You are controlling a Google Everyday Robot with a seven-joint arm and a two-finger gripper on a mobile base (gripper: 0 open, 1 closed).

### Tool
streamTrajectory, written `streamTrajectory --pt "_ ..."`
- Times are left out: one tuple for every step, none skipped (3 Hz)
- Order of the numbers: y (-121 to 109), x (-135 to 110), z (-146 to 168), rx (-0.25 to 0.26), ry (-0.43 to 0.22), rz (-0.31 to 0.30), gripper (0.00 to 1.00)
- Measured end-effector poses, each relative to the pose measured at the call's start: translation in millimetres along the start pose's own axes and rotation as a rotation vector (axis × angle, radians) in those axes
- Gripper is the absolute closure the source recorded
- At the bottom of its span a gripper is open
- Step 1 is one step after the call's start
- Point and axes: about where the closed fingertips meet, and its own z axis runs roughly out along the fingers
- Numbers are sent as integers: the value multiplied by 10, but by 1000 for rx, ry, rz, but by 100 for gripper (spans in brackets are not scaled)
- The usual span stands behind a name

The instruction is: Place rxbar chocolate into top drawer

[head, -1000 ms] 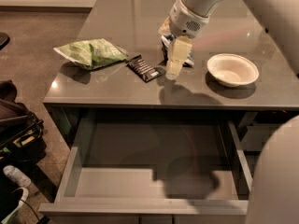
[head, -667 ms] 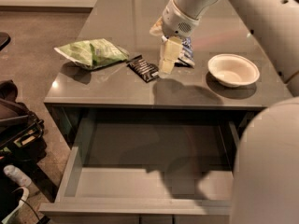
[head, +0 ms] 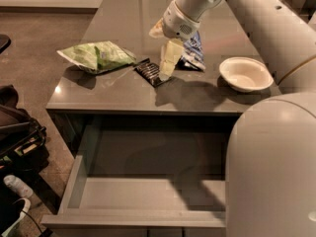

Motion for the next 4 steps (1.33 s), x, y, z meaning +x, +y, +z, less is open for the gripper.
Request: streamTrajectory --pt "12 54 25 28 28 17 0" --pt "49 106 0 105 88 18 0" --pt "59 124 77 101 94 17 0" --pt "36 155 160 92 62 36 0"
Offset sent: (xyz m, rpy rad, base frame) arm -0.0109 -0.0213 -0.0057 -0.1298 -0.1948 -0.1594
